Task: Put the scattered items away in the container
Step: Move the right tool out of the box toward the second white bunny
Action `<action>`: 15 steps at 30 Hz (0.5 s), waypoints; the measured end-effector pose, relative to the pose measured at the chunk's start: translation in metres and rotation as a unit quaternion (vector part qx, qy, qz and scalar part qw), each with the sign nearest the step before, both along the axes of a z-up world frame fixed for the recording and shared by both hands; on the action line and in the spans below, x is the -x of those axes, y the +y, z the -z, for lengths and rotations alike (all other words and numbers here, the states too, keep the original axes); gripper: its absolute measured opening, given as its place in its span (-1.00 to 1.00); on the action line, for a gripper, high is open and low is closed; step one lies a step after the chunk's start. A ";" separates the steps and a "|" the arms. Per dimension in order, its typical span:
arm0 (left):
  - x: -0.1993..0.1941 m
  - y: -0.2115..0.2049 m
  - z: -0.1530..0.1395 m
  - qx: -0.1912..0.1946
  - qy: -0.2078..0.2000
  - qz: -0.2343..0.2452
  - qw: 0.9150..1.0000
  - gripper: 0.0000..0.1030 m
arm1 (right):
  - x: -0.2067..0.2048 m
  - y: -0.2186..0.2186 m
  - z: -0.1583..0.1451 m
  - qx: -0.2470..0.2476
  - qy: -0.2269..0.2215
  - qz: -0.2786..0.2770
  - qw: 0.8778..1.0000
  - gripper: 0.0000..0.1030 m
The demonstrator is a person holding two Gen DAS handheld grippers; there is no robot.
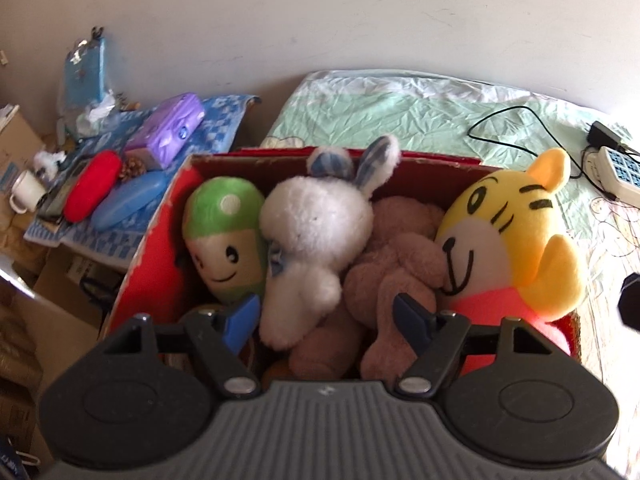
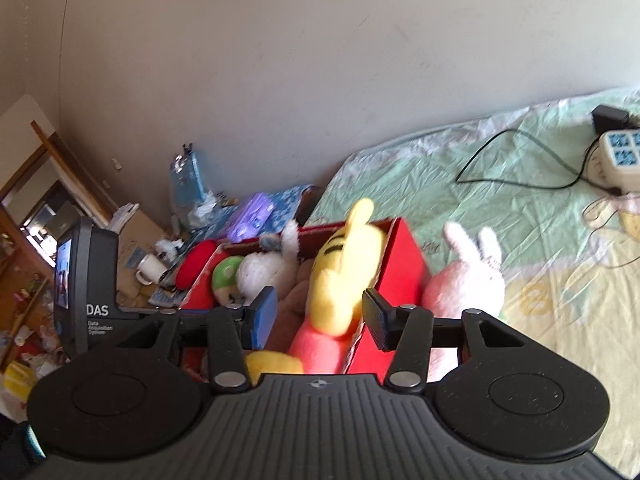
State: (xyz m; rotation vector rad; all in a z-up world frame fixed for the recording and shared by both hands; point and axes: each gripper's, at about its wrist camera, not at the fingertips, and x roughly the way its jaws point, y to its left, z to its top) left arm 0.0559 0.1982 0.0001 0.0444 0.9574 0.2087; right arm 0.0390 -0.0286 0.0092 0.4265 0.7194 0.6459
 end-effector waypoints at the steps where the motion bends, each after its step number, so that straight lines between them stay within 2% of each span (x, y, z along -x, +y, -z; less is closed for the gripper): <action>1: 0.001 -0.001 0.000 -0.003 0.001 -0.004 1.000 0.47 | -0.001 0.000 0.001 -0.007 0.005 -0.009 1.000 -0.07; 4: 0.005 -0.002 0.000 -0.001 0.004 -0.015 1.000 0.44 | -0.006 0.000 0.004 -0.034 0.019 -0.033 0.999 -0.17; 7: 0.009 -0.001 0.000 0.004 0.006 -0.027 1.000 0.39 | -0.009 0.003 0.007 -0.036 0.023 -0.053 0.998 -0.28; 9: 0.014 0.001 -0.003 0.023 0.001 -0.031 0.999 0.36 | -0.011 0.004 0.012 -0.042 0.031 -0.067 0.996 -0.35; 12: 0.029 0.004 -0.019 0.083 -0.033 -0.012 0.996 0.39 | -0.014 0.000 0.017 -0.062 0.038 -0.081 0.994 -0.37; 15: 0.043 -0.012 -0.036 0.065 -0.070 0.010 0.995 0.48 | -0.018 -0.014 0.022 -0.080 0.039 -0.071 0.993 -0.36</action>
